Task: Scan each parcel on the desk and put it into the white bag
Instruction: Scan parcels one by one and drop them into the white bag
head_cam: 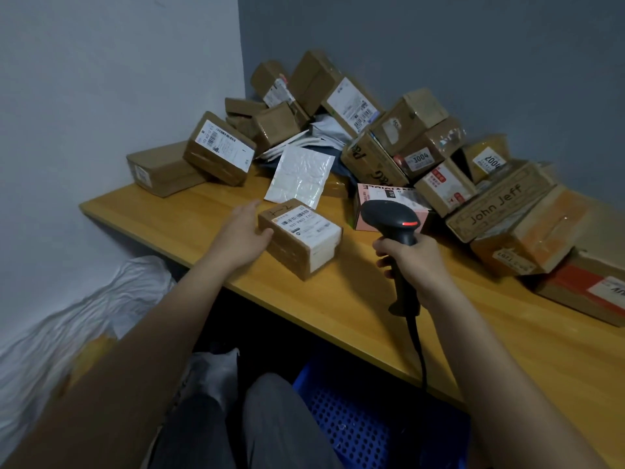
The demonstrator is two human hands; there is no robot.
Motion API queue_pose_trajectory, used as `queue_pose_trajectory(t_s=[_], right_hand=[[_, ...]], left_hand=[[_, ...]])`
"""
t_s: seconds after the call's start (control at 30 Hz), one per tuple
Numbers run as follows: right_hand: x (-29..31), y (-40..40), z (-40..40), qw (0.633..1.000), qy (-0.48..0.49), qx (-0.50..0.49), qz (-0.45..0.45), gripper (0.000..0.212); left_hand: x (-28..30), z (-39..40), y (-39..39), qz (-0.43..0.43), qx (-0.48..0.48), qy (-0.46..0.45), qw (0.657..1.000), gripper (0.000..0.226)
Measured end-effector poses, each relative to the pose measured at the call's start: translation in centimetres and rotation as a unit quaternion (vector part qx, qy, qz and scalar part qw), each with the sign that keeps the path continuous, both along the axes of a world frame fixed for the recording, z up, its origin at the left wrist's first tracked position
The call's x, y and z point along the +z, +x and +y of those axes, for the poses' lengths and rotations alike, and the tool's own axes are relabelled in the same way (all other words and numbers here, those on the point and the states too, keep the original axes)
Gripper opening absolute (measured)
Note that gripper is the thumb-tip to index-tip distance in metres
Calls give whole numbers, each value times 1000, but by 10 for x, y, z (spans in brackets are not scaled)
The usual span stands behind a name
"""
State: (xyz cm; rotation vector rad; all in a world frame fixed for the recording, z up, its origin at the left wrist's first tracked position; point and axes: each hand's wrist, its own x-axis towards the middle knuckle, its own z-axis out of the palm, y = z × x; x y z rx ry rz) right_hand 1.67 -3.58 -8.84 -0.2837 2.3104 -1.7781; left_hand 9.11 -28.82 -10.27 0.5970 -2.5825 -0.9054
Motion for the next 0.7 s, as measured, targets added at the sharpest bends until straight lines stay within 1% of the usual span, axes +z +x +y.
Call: queue_pose_trajectory(t_s=[0.07,0.17,0.27,0.33,0.4,0.43,0.5,0.57,0.6,0.7], right_hand=[[4,-4,-10,1000,-2,1,7,12],[10,-14,-30,1000,-9,-3,18,13],[13,-20,-54,1000,1,19,10,16],[11,-21,-67,998,13,61,-13,15],[8,-18,-77,994,34,99,-29,15],[6,-17,-79,993,39,103,-31,16],[4,-15,-80,995,35,94,-26,16],[3,-13,-77,995,24,92,-24,17],[2,-13,-75,995,9,94,-29,18],[-2,-10,-69,991,-66,106,-49,17]], left_hand=[[-10,5,-3,10,29,44,999,60],[-20,12,-11,-28,31,144,989,71],[-18,16,-17,-32,47,186,981,72],[-16,17,-18,-26,27,207,978,60],[-16,19,-18,-19,15,271,962,48],[-17,19,-17,-19,19,299,954,45],[-18,18,-16,-13,20,325,946,40],[-20,17,-12,12,11,346,938,32],[-20,17,-10,27,5,355,935,31],[-22,18,-5,49,-11,372,927,58]])
